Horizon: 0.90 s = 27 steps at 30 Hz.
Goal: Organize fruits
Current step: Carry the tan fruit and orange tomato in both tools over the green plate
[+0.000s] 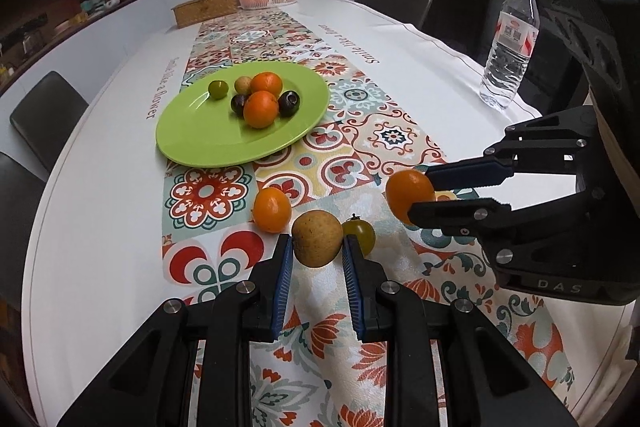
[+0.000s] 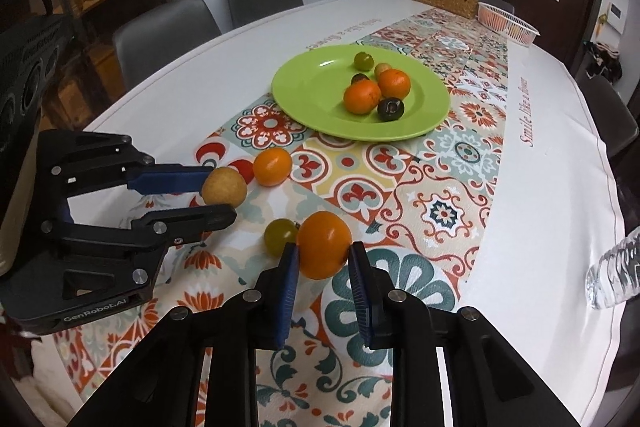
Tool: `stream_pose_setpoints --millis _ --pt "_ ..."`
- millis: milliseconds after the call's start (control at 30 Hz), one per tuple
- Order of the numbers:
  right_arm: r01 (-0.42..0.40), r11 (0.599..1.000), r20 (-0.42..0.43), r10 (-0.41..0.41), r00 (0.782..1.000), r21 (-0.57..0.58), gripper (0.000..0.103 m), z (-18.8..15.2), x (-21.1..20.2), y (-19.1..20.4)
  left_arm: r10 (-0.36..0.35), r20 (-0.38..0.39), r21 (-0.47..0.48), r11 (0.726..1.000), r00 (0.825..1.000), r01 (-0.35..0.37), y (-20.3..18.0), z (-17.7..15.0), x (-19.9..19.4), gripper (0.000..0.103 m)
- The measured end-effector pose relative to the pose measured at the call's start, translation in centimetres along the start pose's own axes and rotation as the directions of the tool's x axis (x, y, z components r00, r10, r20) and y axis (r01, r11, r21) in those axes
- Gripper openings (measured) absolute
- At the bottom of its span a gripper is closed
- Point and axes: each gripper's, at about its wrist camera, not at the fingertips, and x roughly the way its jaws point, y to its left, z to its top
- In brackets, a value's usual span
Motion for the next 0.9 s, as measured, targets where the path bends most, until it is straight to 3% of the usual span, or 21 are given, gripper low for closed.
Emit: stream_pose_setpoints --millis 400,533,733,900 --pt "0.009 1.0 -0.098 -0.01 0.995 -0.01 0.024 -1.2 1.3 -0.4 -0.016 -0.018 -0.004 1.0 1.0 0.016 -0.4 -0.3 0.8 0.025" --pt "0.001 1.0 -0.094 0.001 0.996 0.019 0.024 -0.8 1.6 -0.9 -0.016 -0.022 -0.019 1.0 1.0 0.016 0.0 -0.3 1.0 0.025" --pt "0.024 0.999 -0.119 -0.02 0.993 0.028 0.033 -0.6 2.6 -1.3 -0.013 -0.023 -0.024 1.0 1.0 0.012 0.2 -0.3 1.2 0.025" --pt "-0.002 0.998 -0.152 0.011 0.988 0.06 0.033 -1.2 3.6 -1.8 -0.018 -0.027 -0.022 1.0 0.999 0.017 0.1 -0.3 1.4 0.025"
